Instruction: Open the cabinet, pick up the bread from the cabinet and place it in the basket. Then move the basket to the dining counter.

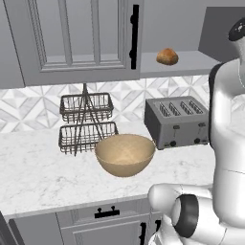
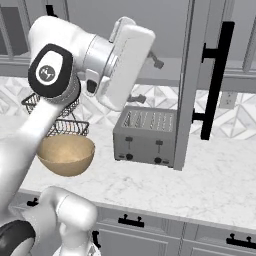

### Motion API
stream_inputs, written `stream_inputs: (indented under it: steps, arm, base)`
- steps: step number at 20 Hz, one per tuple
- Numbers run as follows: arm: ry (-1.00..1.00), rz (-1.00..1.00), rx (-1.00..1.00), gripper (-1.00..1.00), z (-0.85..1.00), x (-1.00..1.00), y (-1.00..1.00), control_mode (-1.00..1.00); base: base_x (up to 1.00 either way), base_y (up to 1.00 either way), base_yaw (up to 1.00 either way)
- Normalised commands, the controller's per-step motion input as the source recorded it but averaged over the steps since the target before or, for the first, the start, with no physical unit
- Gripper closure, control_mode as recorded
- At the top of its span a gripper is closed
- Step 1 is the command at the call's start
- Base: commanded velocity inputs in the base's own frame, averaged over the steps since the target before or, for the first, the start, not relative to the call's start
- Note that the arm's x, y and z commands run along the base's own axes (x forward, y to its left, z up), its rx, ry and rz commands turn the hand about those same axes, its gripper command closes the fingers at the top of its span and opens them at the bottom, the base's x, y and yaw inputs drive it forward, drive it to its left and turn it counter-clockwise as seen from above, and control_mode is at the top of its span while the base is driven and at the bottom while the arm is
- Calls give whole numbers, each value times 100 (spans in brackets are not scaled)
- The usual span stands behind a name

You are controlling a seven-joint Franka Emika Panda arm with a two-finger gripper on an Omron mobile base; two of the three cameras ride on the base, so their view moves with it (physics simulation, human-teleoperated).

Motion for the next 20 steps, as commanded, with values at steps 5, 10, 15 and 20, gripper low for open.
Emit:
stream_inputs:
  steps: [5,10,15,20]
  arm:
    - [-18,19,-8,-100,-35,-35,100,-100]
    - [-5,35,-12,-100,-15,-9,100,-100]
    - [7,54,-18,-100,0,-2,100,-100]
    - [8,61,-19,-100,0,-3,100,-100]
  base:
    - [0,0,0]
    - [0,0,0]
    - [0,0,0]
    - [0,0,0]
